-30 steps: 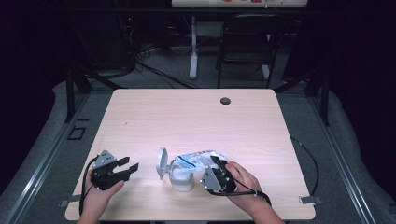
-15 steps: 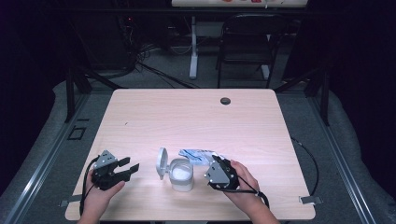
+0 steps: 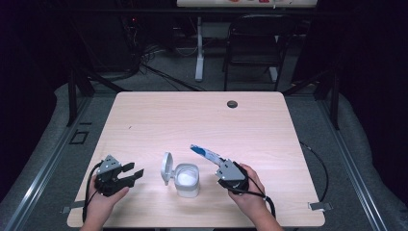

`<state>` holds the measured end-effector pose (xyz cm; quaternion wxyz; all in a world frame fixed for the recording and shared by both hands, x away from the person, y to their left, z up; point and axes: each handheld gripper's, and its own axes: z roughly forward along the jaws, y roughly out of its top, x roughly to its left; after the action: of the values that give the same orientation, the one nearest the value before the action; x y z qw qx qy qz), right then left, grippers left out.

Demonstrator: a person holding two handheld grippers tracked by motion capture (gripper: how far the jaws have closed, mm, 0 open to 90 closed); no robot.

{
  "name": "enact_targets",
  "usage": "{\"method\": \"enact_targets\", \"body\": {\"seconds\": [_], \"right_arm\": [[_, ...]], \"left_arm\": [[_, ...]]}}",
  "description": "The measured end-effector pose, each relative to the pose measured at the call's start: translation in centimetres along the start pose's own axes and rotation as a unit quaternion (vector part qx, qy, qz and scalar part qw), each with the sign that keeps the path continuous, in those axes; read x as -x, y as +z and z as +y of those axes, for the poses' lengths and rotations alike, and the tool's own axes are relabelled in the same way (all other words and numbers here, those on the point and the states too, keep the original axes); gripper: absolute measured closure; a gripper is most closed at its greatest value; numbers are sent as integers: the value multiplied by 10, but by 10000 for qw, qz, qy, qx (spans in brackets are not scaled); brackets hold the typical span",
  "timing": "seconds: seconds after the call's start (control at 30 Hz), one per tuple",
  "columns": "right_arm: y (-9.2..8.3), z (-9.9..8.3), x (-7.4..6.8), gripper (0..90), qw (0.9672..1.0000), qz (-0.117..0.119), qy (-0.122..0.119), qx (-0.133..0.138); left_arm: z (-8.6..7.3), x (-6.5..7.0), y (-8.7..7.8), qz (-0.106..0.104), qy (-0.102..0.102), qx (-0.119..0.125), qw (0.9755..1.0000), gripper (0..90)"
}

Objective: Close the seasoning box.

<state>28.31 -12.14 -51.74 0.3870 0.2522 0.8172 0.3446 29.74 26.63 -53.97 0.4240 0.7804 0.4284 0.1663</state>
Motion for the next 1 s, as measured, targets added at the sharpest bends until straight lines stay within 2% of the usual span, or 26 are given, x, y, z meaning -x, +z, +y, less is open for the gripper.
{"method": "enact_targets", "body": {"seconds": [0.1,0.2,0.5,0.67,0.7,0.87,0.9,1.0], "right_arm": [[1,0,2,865,9999,22,134,29],[3,-1,4,865,9992,80,392,91],[5,-6,6,866,9969,138,758,125],[5,-11,6,866,9947,190,1002,156],[6,-12,7,867,9938,196,1079,167],[6,-16,9,868,9918,208,1246,203],[6,-18,11,868,9899,243,1380,239],[7,-20,13,869,9889,251,1447,214]], "left_arm": [[0,0,0,1,-2,-7,10000,494],[0,0,1,1,16,-6,10000,494],[0,0,0,13,6,-28,10000,494],[-1,1,1,14,12,-32,10000,494],[0,0,0,1,37,-100,9999,494],[-1,1,1,17,37,-53,10000,494],[-1,1,2,17,17,-58,10000,494],[-2,1,2,22,16,-63,10000,494]]}}
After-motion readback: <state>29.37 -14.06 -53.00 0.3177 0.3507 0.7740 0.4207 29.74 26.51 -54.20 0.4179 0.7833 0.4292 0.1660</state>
